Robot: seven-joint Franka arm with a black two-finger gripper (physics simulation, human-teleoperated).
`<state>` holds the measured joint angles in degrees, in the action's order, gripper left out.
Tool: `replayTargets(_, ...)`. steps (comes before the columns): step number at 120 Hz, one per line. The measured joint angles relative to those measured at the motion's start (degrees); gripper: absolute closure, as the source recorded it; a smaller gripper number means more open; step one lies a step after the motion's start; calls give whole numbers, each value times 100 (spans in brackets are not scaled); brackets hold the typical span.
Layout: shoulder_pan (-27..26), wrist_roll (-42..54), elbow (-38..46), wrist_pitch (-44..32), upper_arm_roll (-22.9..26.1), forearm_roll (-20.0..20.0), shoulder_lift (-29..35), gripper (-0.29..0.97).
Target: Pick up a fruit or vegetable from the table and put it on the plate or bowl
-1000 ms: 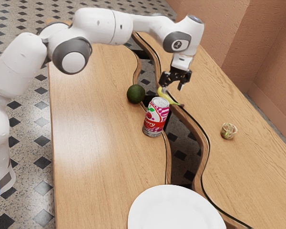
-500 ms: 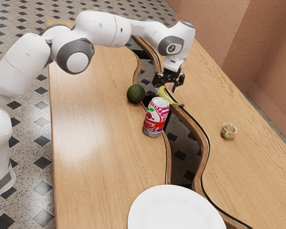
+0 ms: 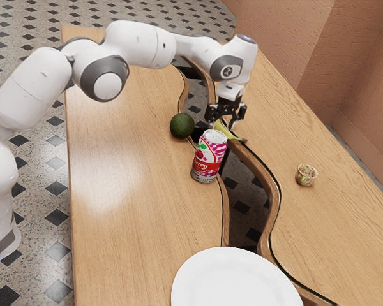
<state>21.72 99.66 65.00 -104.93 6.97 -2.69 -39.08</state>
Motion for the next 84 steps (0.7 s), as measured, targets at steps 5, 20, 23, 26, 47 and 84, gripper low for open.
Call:
replayTargets(5,10,13,0,-7,-1,5,-8,32)
replayTargets(20,30,31,-3,-25,-2,38,-59,37)
replayTargets(23,25,32,1,-15,-3,46,-48,37)
replayTargets(26,16,34,2,12,-3,52,-23,42)
replayTargets(47,-37,52,5,295,76,74,547,57)
replayTargets(84,-2766,-74,1512,1392,457,276,3675,49)
